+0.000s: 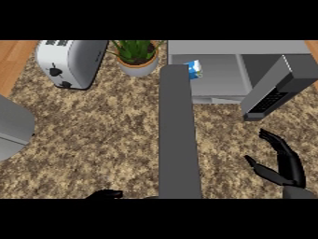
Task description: Pick up the milk, place it into the microwave and close the microwave
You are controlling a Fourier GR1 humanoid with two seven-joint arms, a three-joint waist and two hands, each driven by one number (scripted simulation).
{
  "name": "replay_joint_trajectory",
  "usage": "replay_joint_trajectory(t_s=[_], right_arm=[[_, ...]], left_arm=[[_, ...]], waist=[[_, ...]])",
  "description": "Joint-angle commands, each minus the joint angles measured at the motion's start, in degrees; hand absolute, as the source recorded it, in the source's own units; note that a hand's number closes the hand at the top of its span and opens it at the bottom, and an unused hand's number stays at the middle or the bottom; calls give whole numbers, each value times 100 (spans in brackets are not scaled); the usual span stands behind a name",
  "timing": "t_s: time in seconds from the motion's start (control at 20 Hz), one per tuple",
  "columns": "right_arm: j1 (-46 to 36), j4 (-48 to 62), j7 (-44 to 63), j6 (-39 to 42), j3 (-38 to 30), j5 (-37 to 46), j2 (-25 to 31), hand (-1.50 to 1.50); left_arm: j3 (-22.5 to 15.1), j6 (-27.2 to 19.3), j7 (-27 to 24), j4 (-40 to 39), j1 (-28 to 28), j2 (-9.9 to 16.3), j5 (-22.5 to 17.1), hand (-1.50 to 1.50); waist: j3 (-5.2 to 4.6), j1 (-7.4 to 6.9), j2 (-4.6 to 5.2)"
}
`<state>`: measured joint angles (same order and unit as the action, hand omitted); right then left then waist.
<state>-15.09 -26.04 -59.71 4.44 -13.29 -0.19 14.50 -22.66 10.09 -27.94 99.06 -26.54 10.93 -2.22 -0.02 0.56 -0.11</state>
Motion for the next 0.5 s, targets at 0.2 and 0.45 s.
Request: replay_joint_trajectory(t_s=[0.2, 0.45], right_arm=[[795, -431, -377, 1093, -277, -520, 565, -150], [1141, -857, -114, 1167, -378, -764, 818, -150]], left_arm=[[-403, -268, 856, -704, 1282, -760, 448, 150], [-73, -943, 707, -1318, 1779, -1062, 983, 150]], waist=[[4, 10, 17], [0, 5, 10]])
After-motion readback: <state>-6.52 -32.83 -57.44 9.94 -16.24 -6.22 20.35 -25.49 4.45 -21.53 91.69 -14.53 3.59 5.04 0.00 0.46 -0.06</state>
